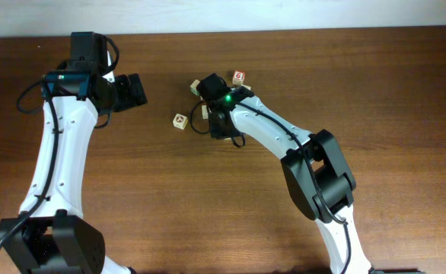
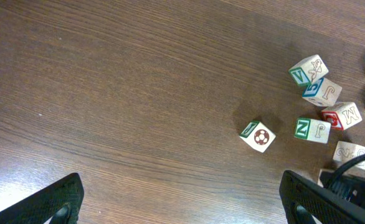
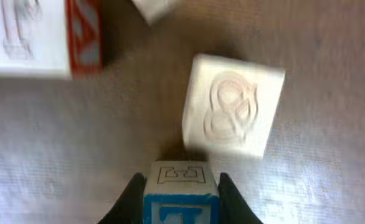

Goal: Rotate 3 blocks

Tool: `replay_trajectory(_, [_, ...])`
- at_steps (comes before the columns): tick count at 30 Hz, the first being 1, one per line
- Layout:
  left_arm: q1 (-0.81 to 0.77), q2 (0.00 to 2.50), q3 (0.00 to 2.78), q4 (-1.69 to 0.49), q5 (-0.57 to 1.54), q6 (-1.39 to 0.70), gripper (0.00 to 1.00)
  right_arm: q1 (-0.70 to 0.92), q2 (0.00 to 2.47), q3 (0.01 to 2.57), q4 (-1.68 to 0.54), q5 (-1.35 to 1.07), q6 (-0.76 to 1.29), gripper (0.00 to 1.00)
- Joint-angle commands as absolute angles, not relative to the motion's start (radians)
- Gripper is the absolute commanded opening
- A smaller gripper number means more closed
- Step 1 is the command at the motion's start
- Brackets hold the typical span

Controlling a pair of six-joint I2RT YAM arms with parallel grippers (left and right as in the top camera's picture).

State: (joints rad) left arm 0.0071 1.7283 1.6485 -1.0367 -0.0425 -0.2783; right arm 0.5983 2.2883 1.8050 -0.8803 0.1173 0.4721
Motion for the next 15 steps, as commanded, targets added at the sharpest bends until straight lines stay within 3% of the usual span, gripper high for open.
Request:
replay_trajectory(1, [0.007,1.734,1.663,-1.038,-0.057,-0.292,0.99,0.606,2.262,1.832,-0.999,0.012,0.52,0.07])
replay_trajectory(4, [0.008,1.734,1.663,-1.038,-0.057,-0.292,0.99,0.637,2.263,1.804,-1.125,0.003,0.604,0.08])
replay_trajectory(8, [0.008,1.734,1.663,-1.037,-0.057,-0.291,0.99,0.665,2.263,1.797,-1.175,-0.026,0.637,0.35])
replay_trajectory(13, [0.008,1.734,1.663,-1.031,-0.057,-0.291,0.99,0.591,2.261,1.956,-1.17,-0.004,0.557,0.54])
replay_trajectory(15, [0.008,1.734,1.663,-1.031,-0.057,-0.291,0.99,0.548,2.262,1.978,-1.064,0.004,0.497,0.6])
